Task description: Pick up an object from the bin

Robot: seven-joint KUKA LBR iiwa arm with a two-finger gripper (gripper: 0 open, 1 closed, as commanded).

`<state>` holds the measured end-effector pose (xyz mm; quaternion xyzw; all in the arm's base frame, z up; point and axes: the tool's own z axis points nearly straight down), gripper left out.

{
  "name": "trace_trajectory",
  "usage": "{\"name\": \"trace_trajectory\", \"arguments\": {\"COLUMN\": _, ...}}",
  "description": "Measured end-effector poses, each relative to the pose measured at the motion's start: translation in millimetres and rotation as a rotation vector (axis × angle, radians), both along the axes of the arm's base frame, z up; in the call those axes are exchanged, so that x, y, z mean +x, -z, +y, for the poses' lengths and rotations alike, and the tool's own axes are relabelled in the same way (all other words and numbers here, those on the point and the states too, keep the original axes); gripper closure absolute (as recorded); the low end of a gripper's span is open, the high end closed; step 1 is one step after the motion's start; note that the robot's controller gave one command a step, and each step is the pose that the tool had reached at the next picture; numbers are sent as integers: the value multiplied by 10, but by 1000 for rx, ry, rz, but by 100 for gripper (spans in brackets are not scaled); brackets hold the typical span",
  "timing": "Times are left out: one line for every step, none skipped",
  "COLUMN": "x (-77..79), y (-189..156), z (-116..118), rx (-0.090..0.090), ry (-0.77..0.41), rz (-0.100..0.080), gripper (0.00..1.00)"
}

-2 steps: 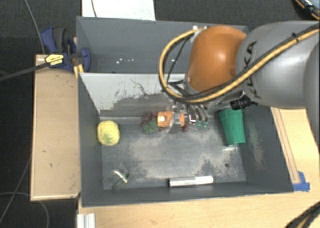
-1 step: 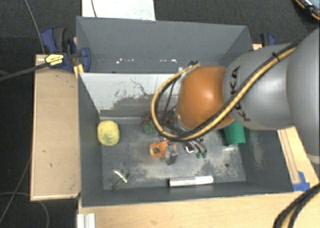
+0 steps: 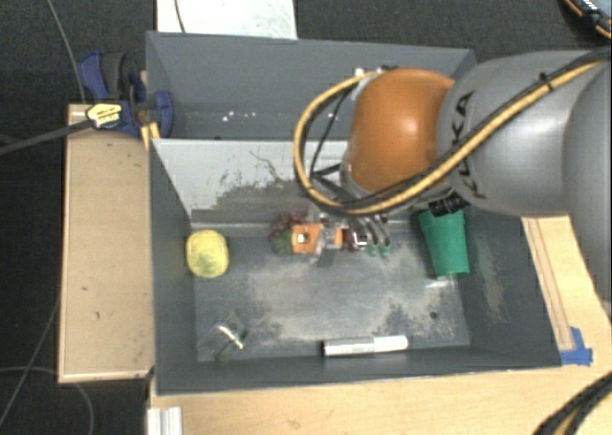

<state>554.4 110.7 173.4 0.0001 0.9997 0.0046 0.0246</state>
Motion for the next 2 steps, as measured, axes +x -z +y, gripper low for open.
{"name": "trace_trajectory", "arguments": {"x": -410, "y": 172, "z": 67, "rx": -10, "ry": -216, "rz": 22, "gripper": 100}}
{"name": "trace_trajectory", "arguments": {"x": -360, "y": 31, "z": 52, "rx": -9, "ry": -192, "rz": 29, "gripper": 100}}
